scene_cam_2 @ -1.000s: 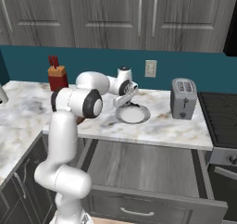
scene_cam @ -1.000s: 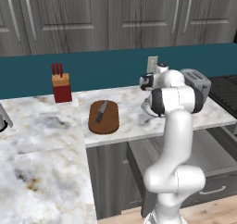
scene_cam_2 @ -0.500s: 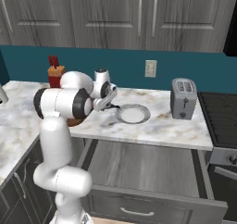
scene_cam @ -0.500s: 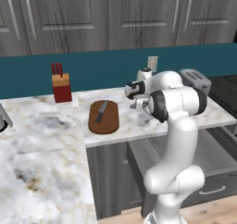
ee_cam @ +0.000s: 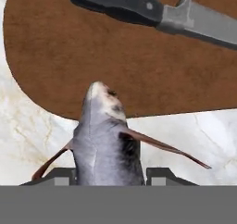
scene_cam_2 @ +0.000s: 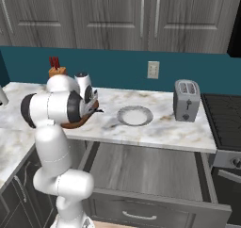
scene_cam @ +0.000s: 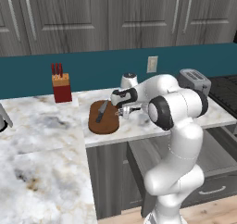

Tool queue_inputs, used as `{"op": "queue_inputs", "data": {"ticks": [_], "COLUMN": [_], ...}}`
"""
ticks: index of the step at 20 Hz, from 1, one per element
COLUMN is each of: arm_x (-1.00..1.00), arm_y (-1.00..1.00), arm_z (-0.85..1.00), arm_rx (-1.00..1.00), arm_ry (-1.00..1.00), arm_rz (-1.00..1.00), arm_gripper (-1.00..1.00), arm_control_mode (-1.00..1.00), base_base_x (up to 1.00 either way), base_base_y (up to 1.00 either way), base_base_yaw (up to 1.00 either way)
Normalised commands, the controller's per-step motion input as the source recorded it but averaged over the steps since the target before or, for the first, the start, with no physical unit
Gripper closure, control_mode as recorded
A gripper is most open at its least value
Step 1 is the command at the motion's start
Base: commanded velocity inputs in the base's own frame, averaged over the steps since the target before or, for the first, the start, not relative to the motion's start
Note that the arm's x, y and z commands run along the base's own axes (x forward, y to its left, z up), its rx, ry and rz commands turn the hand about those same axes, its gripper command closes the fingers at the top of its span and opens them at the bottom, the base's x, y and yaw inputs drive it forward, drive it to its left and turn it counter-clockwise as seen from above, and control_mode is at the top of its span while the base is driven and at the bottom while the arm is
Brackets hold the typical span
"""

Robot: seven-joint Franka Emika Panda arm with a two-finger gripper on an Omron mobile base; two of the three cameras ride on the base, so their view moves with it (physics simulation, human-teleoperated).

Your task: Pick up the knife from the drawer and place it on the cutting board. Then place the meat from the plate to the cutting board.

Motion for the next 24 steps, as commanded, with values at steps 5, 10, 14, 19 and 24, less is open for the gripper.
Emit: {"op": "queue_inputs", "data": {"ticks": [5,10,14,19,24], "arm_x": [-0.23,0.03,0.16,0.22,0.24], "arm_y": [0.58,0.36,0.29,0.2,0.11], "arm_z": [0.01,-0.07,-0.07,-0.12,-0.18], "arm_rx": [0.0,-0.04,-0.03,-0.04,-0.04], "arm_ry": [0.0,0.06,0.07,0.06,0.04], "arm_rz": [0.19,0.09,0.05,0.03,0.05], "arm_gripper": [1.0,1.0,1.0,1.0,1.0], "arm_control_mode": [-1.0,-1.0,-1.0,-1.0,-1.0], "base_base_x": [0.0,0.0,0.0,0.0,0.0], "base_base_y": [0.0,0.0,0.0,0.0,0.0], "base_base_yaw": [0.0,0.0,0.0,0.0,0.0]}}
